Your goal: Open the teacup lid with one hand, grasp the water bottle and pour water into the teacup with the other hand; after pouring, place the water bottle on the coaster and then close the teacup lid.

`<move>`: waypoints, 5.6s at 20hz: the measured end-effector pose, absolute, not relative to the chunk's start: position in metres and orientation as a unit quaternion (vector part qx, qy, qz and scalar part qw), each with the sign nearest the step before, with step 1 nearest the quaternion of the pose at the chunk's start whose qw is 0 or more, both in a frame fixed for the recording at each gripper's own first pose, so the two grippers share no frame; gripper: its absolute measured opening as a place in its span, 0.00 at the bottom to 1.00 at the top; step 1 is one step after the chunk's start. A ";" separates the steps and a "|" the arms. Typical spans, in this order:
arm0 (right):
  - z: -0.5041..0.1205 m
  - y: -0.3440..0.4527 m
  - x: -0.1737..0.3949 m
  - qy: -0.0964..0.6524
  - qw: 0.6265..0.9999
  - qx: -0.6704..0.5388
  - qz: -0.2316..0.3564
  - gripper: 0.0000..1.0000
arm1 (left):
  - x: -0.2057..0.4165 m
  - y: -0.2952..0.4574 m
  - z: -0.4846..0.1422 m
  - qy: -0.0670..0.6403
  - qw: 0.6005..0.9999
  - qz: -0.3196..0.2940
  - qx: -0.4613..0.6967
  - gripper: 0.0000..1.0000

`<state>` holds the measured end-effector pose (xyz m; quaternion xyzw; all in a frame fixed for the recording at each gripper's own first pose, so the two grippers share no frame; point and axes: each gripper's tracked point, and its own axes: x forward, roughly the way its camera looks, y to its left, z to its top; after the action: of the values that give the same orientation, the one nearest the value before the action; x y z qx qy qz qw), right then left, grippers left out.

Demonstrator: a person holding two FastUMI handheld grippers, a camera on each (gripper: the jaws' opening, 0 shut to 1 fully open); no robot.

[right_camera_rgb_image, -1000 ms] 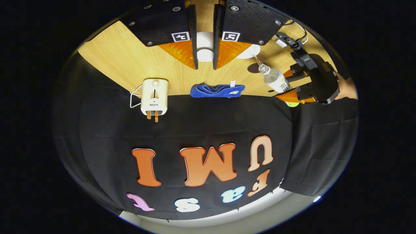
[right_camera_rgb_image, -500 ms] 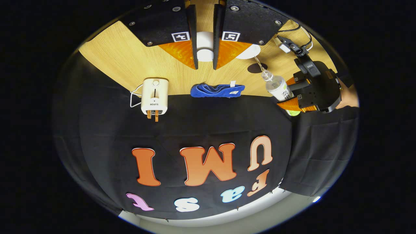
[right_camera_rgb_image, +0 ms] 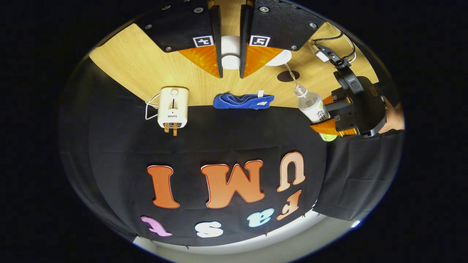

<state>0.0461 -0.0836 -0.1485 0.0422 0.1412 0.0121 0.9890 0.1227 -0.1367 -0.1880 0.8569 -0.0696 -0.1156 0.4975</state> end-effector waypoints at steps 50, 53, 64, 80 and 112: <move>-0.172 -0.016 0.079 0.166 0.983 0.038 0.066 0.22 | 0.192 -0.057 -0.128 -0.018 0.988 -0.038 0.145 0.61; -0.174 -0.011 0.087 0.165 0.984 0.024 0.064 0.22 | 0.197 -0.067 -0.143 0.005 0.997 -0.059 0.044 0.61; -0.193 0.005 0.104 0.180 0.981 0.012 0.077 0.22 | 0.228 -0.083 -0.259 0.147 0.982 -0.095 -0.073 0.62; -0.212 0.009 0.109 0.205 0.976 0.009 0.077 0.21 | 0.225 -0.112 -0.301 0.210 0.969 -0.121 -0.044 0.61; -0.242 0.037 0.105 0.227 0.970 0.001 0.082 0.37 | 0.119 -0.076 -0.202 0.104 0.993 -0.056 -0.014 0.95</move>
<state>0.1052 0.0367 -0.2420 0.0009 0.2267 0.0822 0.9705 0.1191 -0.0763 -0.2023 -0.0141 0.1039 -0.0558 0.9929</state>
